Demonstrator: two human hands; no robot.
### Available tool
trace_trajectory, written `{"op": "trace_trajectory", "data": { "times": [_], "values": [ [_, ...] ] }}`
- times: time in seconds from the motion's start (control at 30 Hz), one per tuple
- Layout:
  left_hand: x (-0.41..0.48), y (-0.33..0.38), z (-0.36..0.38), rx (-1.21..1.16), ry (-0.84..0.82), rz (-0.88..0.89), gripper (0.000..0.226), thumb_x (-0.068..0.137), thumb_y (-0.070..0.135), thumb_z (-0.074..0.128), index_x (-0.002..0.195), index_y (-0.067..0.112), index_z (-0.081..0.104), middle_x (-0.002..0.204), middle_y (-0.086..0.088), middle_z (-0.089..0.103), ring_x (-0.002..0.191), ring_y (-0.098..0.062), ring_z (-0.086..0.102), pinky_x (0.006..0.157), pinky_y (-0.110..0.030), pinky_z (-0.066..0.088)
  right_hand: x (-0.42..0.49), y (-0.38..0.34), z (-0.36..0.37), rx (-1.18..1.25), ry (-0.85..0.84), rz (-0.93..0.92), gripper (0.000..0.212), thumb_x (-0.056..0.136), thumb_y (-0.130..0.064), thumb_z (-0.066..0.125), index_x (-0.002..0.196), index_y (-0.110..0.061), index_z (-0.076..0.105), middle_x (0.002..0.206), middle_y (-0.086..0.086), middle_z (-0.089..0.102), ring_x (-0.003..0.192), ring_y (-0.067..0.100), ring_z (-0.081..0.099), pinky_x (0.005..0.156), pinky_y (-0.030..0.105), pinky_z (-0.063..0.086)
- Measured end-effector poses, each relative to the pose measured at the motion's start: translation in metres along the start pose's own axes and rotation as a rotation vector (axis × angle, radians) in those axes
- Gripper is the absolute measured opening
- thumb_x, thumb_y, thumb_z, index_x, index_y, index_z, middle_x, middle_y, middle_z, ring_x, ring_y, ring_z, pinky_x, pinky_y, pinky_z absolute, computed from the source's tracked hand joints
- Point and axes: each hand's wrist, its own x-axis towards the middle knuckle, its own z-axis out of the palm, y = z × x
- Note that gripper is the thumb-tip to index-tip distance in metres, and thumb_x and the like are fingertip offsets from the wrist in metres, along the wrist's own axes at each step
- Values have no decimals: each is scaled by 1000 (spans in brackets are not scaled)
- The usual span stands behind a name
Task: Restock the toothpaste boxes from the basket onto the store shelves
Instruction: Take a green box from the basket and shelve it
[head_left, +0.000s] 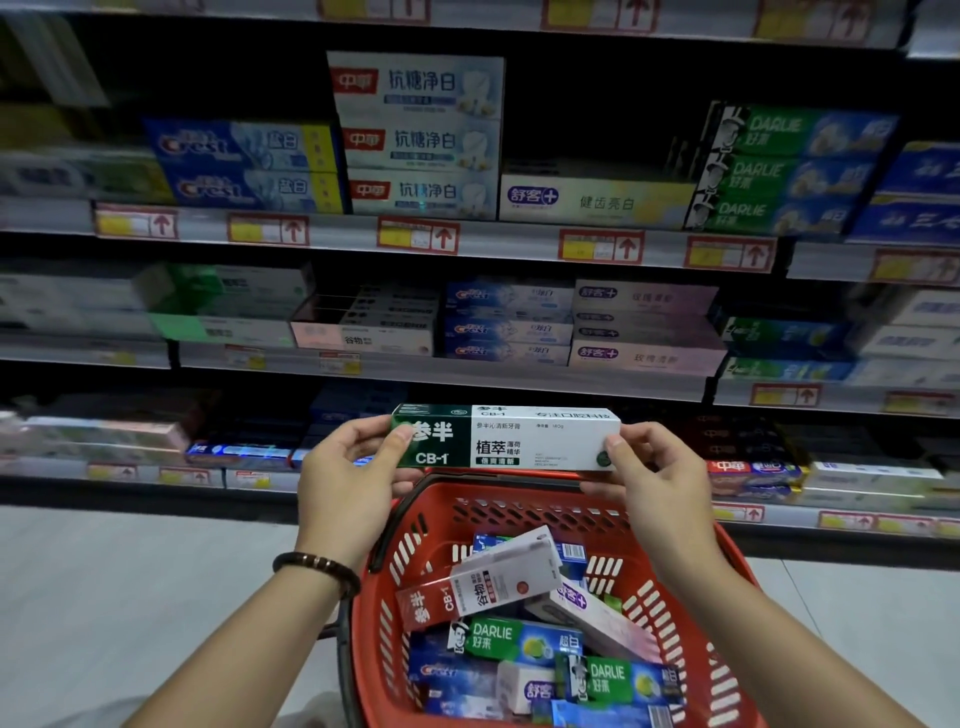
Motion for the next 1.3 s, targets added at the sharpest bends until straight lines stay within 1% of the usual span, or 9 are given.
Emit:
{"op": "trace_trajectory", "data": {
  "times": [0.17, 0.4, 0.5, 0.57, 0.7, 0.83, 1.07, 1.2, 1.3],
  "values": [
    [-3, 1, -9, 37, 32, 89, 15, 96, 22, 74, 110, 22, 69, 96, 2, 77, 71, -22, 78, 72, -40, 65, -7, -2, 9, -9, 17, -26, 8, 104, -15, 66, 98, -15, 71, 103, 12, 74, 89, 28, 79, 69, 44, 67],
    [-1, -2, -23, 116, 69, 174, 7, 96, 23, 73, 102, 23, 71, 98, 6, 75, 70, -19, 77, 70, -44, 65, -15, -8, 19, -74, 47, -97, 10, 102, -19, 70, 93, -20, 74, 94, 1, 76, 87, 21, 77, 69, 43, 67],
    [0, -6, -28, 173, 90, 211, 5, 95, 28, 74, 99, 32, 71, 96, 12, 75, 83, -10, 76, 74, -45, 65, -16, -10, 22, -140, 54, -121, 13, 101, -25, 72, 89, -29, 75, 91, -6, 77, 88, 23, 75, 77, 55, 64],
    [1, -5, -31, 213, 104, 226, 5, 94, 32, 74, 96, 34, 71, 93, 16, 75, 90, -4, 72, 81, -44, 64, -17, -12, 24, -155, 59, -131, 15, 101, -27, 72, 87, -33, 75, 91, -9, 77, 89, 21, 74, 80, 58, 63],
    [6, 5, -39, 177, 114, 236, 6, 93, 31, 76, 95, 34, 72, 89, 14, 74, 89, -7, 71, 84, -41, 63, -18, -21, 32, -187, 55, -158, 15, 100, -26, 73, 86, -30, 76, 88, -12, 77, 88, 9, 72, 83, 47, 61],
    [18, 17, -54, 167, 140, 260, 8, 93, 27, 77, 96, 33, 72, 92, 11, 75, 91, -8, 71, 86, -42, 62, -17, -28, 48, -170, 14, -172, 13, 98, -23, 74, 86, -28, 76, 86, -12, 77, 84, 5, 72, 78, 34, 55],
    [43, 35, -81, 292, 241, 278, 9, 99, 32, 67, 104, 35, 74, 94, 16, 72, 92, -1, 65, 82, -34, 57, -9, -44, 86, -149, -29, -182, 12, 98, -25, 76, 87, -29, 76, 85, -17, 76, 79, 2, 70, 71, 30, 55],
    [68, 44, -90, 231, 312, 217, 13, 100, 30, 66, 109, 30, 76, 99, 14, 72, 95, -9, 66, 91, -39, 57, -2, -47, 119, -145, -36, -189, 12, 96, -26, 77, 85, -30, 76, 84, -17, 76, 82, 1, 70, 74, 32, 57],
    [90, 52, -96, 185, 364, 193, 14, 101, 26, 66, 111, 27, 76, 99, 12, 70, 95, -12, 64, 93, -36, 53, 4, -49, 147, -136, -30, -200, 14, 95, -26, 79, 82, -30, 75, 82, -19, 76, 80, 0, 70, 74, 30, 54]
  ]
}}
